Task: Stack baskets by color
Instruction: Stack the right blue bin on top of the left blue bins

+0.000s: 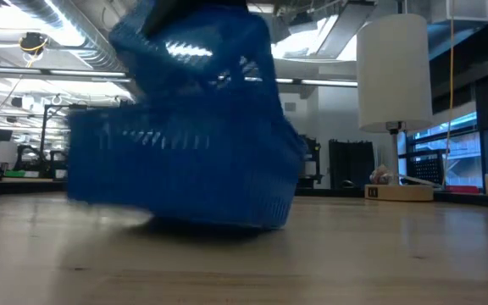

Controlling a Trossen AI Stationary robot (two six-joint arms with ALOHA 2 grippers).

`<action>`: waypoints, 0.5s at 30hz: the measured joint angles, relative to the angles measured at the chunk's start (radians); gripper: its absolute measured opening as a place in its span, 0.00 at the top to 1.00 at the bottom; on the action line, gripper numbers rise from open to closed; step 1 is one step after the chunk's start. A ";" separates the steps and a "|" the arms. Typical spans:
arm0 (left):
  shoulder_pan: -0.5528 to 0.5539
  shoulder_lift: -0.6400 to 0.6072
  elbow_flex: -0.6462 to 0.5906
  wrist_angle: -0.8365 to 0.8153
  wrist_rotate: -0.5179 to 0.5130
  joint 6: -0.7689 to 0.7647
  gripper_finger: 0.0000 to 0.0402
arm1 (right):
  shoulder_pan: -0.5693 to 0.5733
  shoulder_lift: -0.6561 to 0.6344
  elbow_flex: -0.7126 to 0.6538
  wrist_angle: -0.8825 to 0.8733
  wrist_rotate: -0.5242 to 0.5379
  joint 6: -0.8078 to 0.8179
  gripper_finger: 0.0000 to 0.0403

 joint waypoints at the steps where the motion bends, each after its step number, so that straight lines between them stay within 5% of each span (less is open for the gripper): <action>1: 0.000 0.000 0.000 0.000 0.000 0.000 0.84 | 0.002 0.014 0.000 0.004 -0.014 0.002 1.00; 15: 0.000 0.000 0.000 0.001 0.000 -0.001 0.84 | 0.008 0.069 -0.002 -0.064 -0.075 0.004 1.00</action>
